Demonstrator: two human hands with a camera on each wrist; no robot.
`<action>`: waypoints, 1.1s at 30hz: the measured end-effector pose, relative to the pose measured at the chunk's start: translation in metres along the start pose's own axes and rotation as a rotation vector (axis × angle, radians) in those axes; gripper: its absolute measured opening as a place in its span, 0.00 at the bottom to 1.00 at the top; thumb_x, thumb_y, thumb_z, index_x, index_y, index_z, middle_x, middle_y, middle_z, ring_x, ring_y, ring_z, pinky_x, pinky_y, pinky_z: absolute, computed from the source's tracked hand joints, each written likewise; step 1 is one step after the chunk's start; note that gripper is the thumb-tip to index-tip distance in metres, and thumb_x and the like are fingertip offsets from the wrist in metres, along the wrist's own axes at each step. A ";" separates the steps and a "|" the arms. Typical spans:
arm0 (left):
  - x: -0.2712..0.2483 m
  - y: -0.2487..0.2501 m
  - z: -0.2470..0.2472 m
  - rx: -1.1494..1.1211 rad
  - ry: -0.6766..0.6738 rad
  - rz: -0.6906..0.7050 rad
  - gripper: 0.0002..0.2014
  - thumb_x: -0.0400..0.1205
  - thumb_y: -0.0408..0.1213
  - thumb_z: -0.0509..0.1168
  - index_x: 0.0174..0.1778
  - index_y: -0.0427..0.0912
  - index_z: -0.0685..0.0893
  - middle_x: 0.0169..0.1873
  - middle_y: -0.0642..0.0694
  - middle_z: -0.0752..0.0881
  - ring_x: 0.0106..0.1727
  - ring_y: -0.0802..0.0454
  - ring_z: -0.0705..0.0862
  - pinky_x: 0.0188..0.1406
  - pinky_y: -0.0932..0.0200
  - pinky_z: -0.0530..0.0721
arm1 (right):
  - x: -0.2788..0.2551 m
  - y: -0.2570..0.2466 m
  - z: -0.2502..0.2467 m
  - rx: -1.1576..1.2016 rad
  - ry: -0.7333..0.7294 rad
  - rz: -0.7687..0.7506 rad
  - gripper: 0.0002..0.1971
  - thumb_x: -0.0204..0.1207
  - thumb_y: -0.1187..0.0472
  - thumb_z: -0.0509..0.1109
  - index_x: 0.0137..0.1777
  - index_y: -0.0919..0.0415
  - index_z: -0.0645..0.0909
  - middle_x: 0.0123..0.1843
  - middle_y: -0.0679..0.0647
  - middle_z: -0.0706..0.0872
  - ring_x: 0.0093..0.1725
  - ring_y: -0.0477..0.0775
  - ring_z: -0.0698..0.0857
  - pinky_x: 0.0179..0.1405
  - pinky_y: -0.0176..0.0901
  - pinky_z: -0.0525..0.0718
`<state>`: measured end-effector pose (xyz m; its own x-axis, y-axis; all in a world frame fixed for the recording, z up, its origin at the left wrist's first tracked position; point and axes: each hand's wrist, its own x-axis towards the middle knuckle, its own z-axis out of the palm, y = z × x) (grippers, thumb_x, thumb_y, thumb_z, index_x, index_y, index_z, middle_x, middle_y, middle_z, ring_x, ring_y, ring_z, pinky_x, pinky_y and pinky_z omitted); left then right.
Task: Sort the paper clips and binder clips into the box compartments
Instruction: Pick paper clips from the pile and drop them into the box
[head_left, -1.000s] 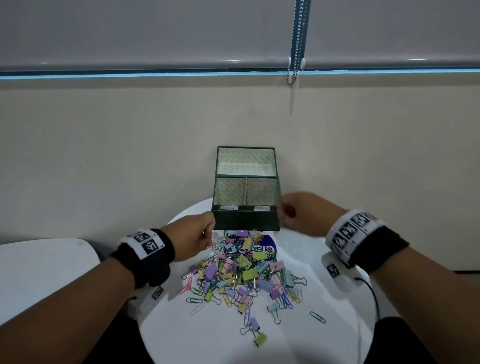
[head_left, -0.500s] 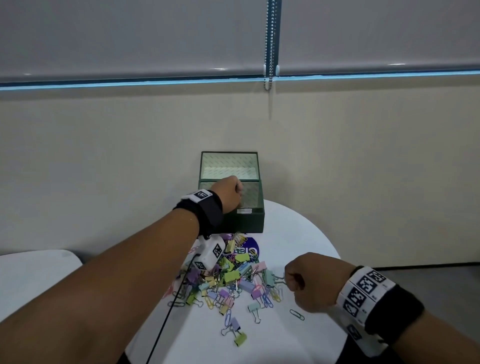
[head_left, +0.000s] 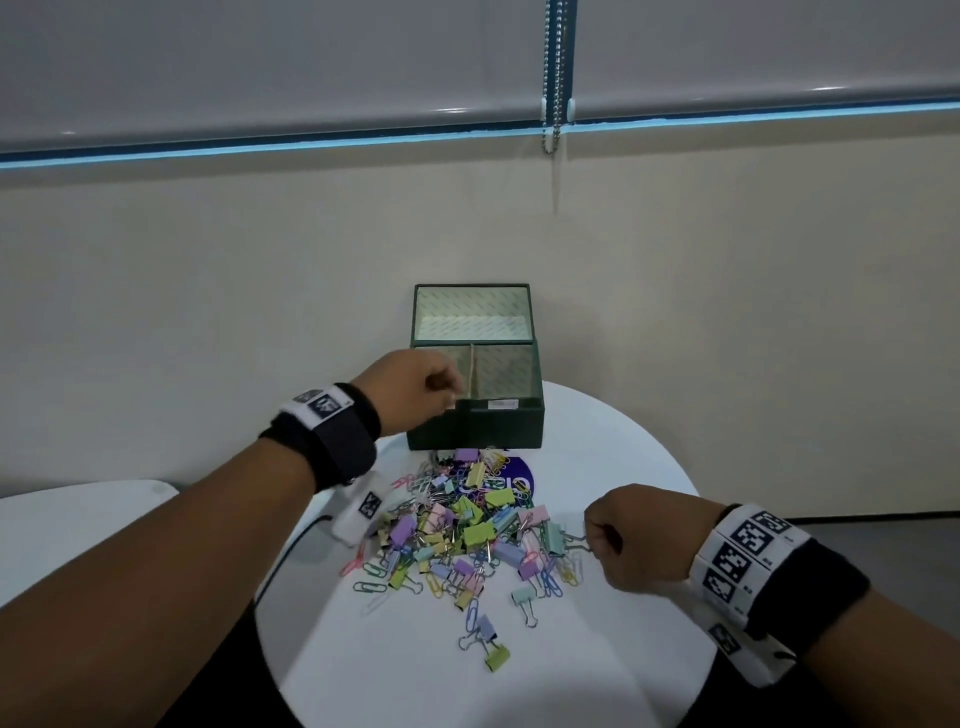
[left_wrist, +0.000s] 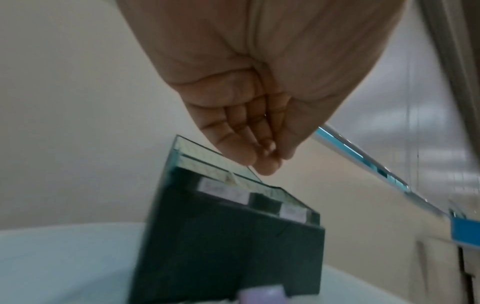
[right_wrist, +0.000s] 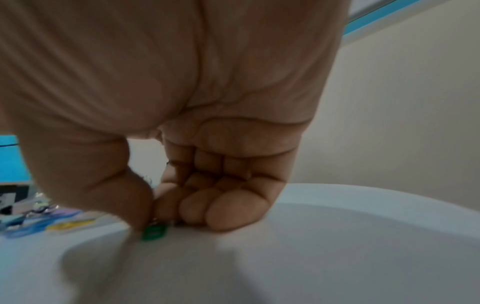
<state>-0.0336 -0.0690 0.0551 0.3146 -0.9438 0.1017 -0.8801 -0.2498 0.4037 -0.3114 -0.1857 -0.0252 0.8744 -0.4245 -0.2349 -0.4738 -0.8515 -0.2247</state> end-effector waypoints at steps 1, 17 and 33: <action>-0.012 -0.008 -0.001 0.057 -0.082 -0.020 0.05 0.83 0.39 0.68 0.51 0.55 0.86 0.45 0.59 0.86 0.47 0.60 0.84 0.49 0.65 0.79 | 0.002 0.000 0.001 0.008 0.001 0.011 0.06 0.66 0.62 0.62 0.38 0.49 0.77 0.38 0.41 0.83 0.39 0.43 0.81 0.39 0.38 0.84; -0.055 -0.055 0.041 0.343 -0.270 -0.056 0.09 0.84 0.41 0.62 0.51 0.47 0.87 0.52 0.49 0.85 0.51 0.49 0.83 0.57 0.51 0.82 | 0.020 -0.003 -0.003 -0.122 0.016 0.017 0.12 0.76 0.65 0.60 0.47 0.45 0.76 0.41 0.40 0.82 0.43 0.44 0.80 0.40 0.35 0.76; -0.059 -0.059 0.031 0.150 -0.120 -0.170 0.14 0.85 0.36 0.55 0.53 0.49 0.86 0.52 0.48 0.84 0.51 0.47 0.83 0.54 0.54 0.81 | 0.088 -0.028 -0.050 1.512 0.136 0.248 0.14 0.72 0.74 0.51 0.34 0.60 0.74 0.29 0.57 0.72 0.25 0.52 0.68 0.20 0.37 0.67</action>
<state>-0.0115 -0.0051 -0.0028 0.4260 -0.9021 -0.0685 -0.8639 -0.4281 0.2653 -0.2158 -0.2147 0.0078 0.7230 -0.5993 -0.3438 -0.1906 0.3053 -0.9330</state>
